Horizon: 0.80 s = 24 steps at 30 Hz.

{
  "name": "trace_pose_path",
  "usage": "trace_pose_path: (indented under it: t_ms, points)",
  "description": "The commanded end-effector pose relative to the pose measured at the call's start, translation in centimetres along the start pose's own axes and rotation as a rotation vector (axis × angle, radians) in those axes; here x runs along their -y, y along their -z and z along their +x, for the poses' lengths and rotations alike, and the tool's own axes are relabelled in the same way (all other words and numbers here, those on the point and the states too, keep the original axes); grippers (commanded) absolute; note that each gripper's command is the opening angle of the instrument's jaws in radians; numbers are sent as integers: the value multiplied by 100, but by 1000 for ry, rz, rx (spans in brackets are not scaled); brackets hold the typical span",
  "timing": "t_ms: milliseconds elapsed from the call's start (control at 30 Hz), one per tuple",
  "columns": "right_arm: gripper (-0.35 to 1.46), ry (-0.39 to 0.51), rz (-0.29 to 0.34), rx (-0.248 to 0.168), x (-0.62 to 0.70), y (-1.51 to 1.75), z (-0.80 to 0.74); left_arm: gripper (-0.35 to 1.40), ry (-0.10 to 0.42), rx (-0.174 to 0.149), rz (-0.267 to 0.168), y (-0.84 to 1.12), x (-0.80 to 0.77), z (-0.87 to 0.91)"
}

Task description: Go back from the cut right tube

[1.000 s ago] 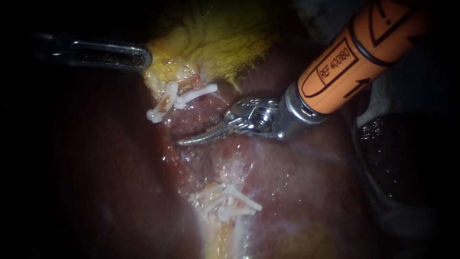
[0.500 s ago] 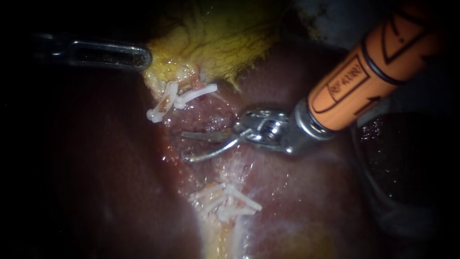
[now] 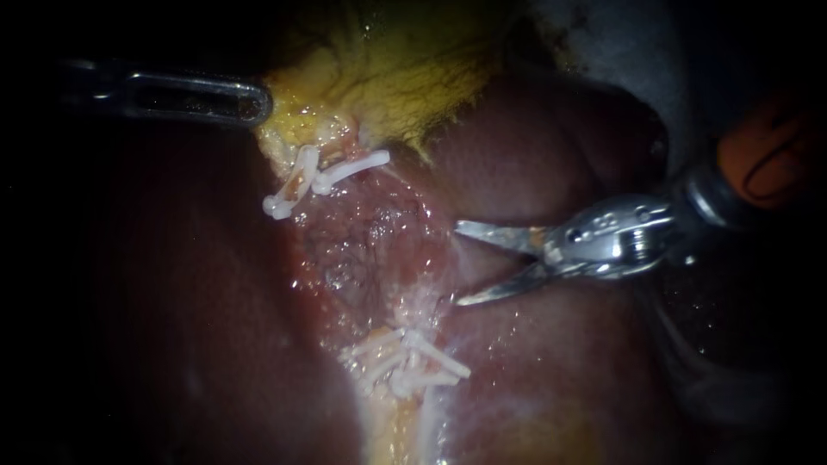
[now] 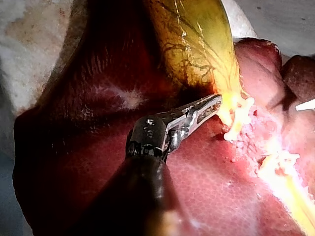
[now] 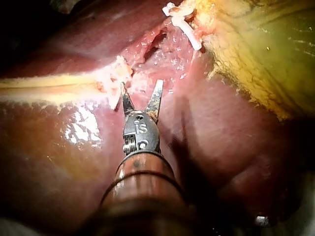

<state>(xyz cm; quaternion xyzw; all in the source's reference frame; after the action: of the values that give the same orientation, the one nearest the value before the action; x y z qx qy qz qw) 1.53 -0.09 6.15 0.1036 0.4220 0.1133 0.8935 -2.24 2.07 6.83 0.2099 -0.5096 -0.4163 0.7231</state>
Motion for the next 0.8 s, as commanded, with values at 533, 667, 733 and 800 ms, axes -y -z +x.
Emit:
trace_pose_path:
  t_ms: [533,667,733,800]
  points:
    - [143,-8,-2,129,-7,30,-1,-35,-5,5,-10,-14,0,9]
    - [143,-10,2,128,-5,31,0,-35,-13,3,3,-34,-1,21]
    - [143,-10,2,128,-5,31,0,-35,-17,-4,11,-46,-2,28]
    - [143,-10,2,128,-5,31,0,-35,-27,-14,14,-54,-4,34]
